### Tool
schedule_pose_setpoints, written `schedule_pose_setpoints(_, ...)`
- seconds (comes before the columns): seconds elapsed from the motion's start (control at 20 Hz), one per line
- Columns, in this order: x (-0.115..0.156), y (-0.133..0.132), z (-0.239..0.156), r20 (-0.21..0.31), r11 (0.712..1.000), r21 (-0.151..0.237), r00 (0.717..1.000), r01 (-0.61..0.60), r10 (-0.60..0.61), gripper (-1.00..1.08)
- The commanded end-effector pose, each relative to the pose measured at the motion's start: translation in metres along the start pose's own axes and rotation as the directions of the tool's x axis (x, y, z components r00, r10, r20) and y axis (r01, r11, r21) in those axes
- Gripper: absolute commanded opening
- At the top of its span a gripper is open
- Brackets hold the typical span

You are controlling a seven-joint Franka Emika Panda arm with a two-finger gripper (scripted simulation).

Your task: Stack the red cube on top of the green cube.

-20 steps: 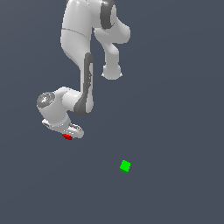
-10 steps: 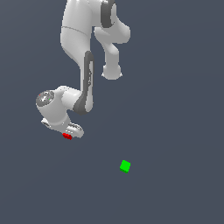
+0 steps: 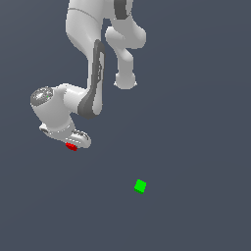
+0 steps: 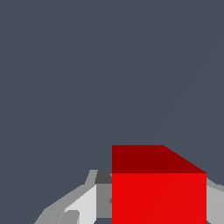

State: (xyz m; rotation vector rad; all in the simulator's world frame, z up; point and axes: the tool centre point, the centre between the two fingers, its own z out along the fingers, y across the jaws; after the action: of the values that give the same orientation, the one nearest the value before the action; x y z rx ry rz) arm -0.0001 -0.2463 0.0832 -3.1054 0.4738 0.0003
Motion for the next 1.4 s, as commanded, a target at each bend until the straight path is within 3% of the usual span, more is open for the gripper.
schedule_pose_setpoints(0.0,0.000,0.000,-0.016,0.000,1.000,0.000,1.000,0.000,0.000,-1.00)
schedule_pose_setpoints(0.5,0.001,0.000,-0.035,-0.001,1.000,0.000,1.000,0.000,0.000,-1.00)
schedule_pose_setpoints(0.75,0.003,-0.014,-0.033,-0.001,1.000,0.000,1.000,0.000,0.000,-1.00)
schedule_pose_setpoints(1.0,0.009,-0.049,-0.027,-0.001,1.000,0.000,1.000,0.000,0.000,-1.00)
schedule_pose_setpoints(1.35,0.022,-0.122,-0.015,-0.001,1.000,0.000,1.000,0.000,0.000,-1.00)
